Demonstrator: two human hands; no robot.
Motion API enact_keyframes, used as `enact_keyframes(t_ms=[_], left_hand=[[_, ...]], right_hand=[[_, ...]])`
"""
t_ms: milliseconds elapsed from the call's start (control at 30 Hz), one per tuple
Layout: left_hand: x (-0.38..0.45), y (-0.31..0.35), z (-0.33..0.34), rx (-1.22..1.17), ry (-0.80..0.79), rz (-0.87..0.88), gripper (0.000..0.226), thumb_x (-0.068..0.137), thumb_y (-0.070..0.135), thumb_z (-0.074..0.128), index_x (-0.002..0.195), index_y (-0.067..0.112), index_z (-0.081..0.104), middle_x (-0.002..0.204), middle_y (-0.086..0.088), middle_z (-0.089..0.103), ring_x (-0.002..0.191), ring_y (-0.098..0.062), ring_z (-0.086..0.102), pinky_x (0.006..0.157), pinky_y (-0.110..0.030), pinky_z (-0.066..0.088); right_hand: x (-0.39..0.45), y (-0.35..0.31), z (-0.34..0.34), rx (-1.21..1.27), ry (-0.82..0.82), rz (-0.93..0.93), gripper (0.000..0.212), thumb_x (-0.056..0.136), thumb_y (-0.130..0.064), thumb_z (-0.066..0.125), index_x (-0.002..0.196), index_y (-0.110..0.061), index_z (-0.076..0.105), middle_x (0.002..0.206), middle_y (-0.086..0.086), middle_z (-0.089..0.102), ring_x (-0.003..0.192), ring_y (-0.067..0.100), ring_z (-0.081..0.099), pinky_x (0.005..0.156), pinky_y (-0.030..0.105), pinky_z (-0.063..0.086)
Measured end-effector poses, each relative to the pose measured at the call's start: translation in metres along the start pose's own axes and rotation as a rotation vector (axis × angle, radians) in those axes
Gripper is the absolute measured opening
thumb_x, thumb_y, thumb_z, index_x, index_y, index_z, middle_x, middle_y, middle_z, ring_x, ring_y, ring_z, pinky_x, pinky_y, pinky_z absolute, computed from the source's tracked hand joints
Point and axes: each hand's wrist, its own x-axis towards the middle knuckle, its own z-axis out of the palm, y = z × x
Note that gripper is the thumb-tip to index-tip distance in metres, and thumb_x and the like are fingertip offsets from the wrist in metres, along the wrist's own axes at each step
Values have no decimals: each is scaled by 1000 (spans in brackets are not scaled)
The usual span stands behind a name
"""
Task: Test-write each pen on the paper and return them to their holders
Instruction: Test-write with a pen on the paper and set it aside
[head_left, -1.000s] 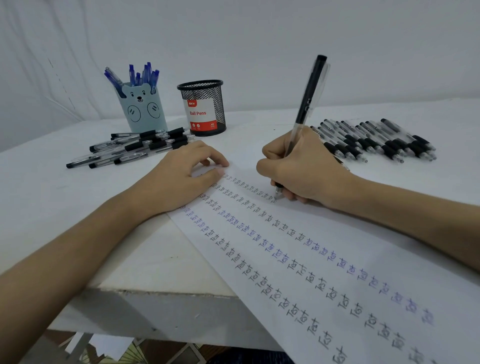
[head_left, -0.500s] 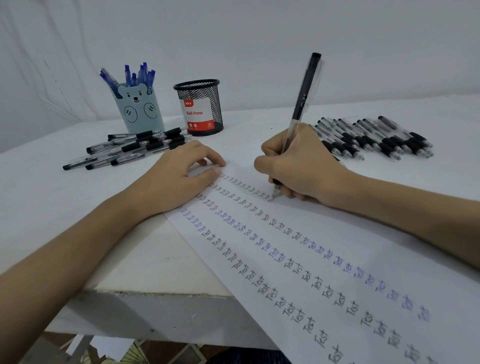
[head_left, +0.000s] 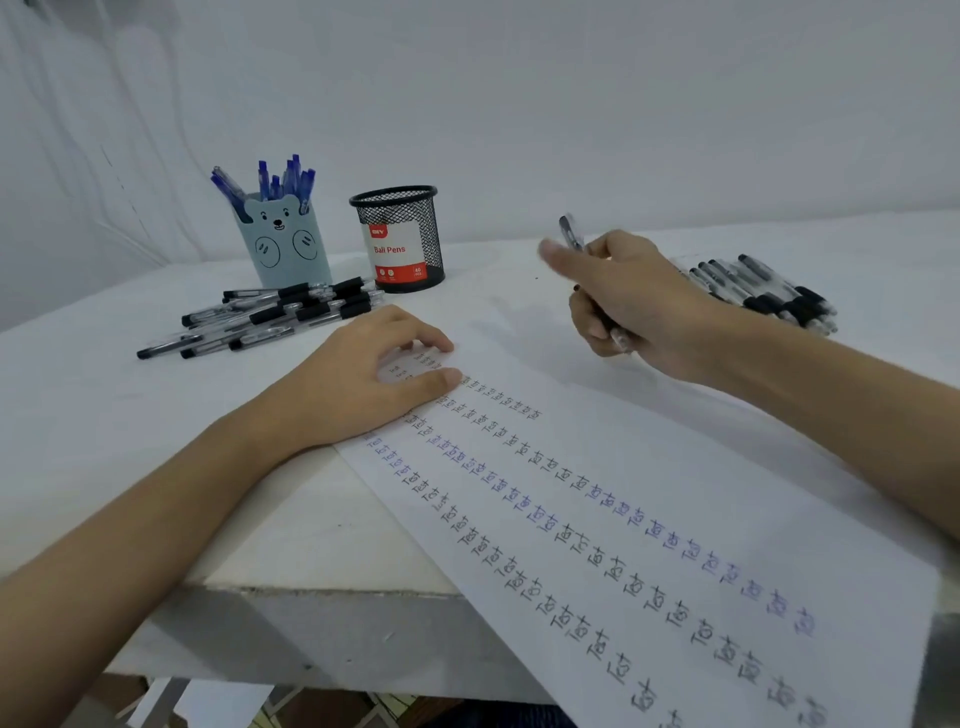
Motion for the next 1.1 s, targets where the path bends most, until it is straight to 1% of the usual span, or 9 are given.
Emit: enact_keyframes(t_ms=[67,133,300,467,567,633,733,833,1100], left_hand=[[0,0,0,-8,2,0,42,76,68,54,105,38,60,112,18,53,106,10,46,84,2,28],[0,0,0,-1,4,3,45,72,66,52,106,38,60,112,17,53,106,10,46,85,2,28],[0,0,-1,-12,1,-2,55,66,73,48,107,37,61,110,20,52,106,8,46,87,-7,31],[-1,0,0,-6,3,-7,60,64,75,43,107,37,61,110,21,52,107,5,47,91,-14,33],[-1,0,0,-8,18,-13,61,63,75,42,107,38,62,109,21,53,108,3,48,98,-23,35],[0,1,0,-7,24,-19,59,63,75,42,106,40,62,111,21,54,109,1,48,102,-28,35],[0,2,0,-1,13,-40,57,61,77,40,105,47,59,113,23,53,111,0,47,104,-34,36],[0,2,-2,40,-19,-81,61,57,80,34,107,52,56,116,26,50,112,3,43,105,-37,33],[-4,-9,-16,188,-109,-156,61,48,88,27,101,65,46,128,28,44,127,-2,33,110,-46,21]], right_hand=[[2,-1,-2,76,16,36,33,99,-38,43,83,-9,39,31,0,35,26,13,22,34,14,20],[4,-2,-5,130,24,70,32,100,-37,41,83,-9,42,31,1,35,27,14,22,36,16,20],[7,-3,-16,252,69,125,24,95,-27,48,78,-11,43,33,2,32,29,15,18,41,22,14],[9,1,-22,315,140,105,21,91,-20,55,77,-10,43,34,2,30,24,13,24,36,18,14],[13,8,-19,-82,167,-46,18,87,-21,60,76,-13,48,39,-1,41,30,13,33,36,18,21],[16,15,-17,-497,148,-169,13,84,-25,63,83,-14,55,60,-2,50,51,15,46,46,23,31],[18,25,-14,-932,98,-274,16,83,-27,60,91,-13,63,80,-2,56,81,20,50,66,28,36],[20,28,-16,-1045,117,-283,20,88,-29,55,92,-12,66,90,5,64,90,25,54,72,29,42],[23,26,-37,-1191,208,-243,20,88,-34,60,101,-19,65,103,5,66,98,28,58,69,28,34]])
